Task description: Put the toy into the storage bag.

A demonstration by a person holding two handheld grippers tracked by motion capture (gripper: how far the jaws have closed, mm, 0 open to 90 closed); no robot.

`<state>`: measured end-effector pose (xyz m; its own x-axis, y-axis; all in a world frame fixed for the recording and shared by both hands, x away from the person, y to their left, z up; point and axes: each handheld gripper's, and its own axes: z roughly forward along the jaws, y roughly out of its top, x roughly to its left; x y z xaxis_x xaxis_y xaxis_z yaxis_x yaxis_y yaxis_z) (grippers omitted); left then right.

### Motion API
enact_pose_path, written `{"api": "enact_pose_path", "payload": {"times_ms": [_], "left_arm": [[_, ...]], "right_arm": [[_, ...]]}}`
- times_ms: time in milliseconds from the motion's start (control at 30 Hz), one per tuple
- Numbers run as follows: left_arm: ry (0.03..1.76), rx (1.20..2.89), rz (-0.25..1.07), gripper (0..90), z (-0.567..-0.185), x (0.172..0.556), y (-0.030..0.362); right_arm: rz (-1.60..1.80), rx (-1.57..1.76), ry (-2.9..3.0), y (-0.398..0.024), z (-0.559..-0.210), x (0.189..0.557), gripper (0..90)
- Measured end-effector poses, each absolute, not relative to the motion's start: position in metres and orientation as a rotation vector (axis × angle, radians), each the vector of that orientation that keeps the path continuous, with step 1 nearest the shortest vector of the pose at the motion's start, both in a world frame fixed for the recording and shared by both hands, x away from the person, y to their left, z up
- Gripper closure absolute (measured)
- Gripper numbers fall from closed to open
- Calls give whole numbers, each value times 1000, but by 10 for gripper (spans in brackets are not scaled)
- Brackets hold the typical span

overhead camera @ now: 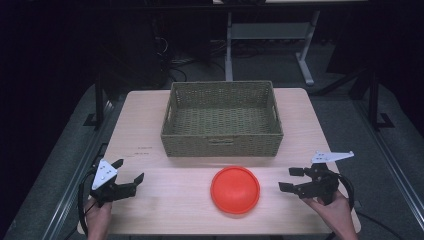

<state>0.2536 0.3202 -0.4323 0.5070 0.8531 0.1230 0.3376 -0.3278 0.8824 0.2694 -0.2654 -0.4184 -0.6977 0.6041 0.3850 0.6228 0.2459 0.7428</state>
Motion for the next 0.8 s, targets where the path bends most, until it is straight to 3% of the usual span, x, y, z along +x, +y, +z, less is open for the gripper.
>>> {"api": "enact_pose_path", "payload": {"times_ms": [800], "left_arm": [[970,1902,761,130,-433,254,318]], "right_arm": [[-1388,-1128,-2465,-231,-413,290,151]]}}
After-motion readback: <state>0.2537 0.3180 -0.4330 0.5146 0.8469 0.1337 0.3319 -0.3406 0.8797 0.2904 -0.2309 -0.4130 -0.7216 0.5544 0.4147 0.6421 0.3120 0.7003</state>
